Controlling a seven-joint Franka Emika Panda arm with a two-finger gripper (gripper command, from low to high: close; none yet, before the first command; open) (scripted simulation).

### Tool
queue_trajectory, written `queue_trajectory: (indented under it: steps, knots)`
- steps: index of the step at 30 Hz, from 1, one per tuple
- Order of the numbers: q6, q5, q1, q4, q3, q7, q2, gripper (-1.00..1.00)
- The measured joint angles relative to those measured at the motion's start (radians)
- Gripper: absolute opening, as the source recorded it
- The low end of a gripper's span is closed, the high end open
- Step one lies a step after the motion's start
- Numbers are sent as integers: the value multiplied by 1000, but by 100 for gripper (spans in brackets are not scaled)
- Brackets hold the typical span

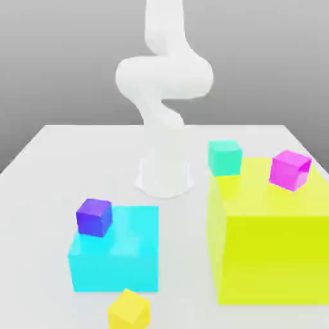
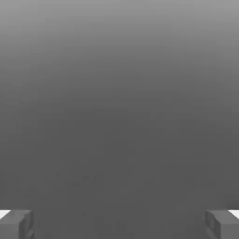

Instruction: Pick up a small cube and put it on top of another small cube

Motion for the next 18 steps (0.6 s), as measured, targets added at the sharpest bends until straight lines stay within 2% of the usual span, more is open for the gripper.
queue_trajectory:
  steps: [18]
  knots:
    - [245,-25,-103,-83,19,271,659,0]
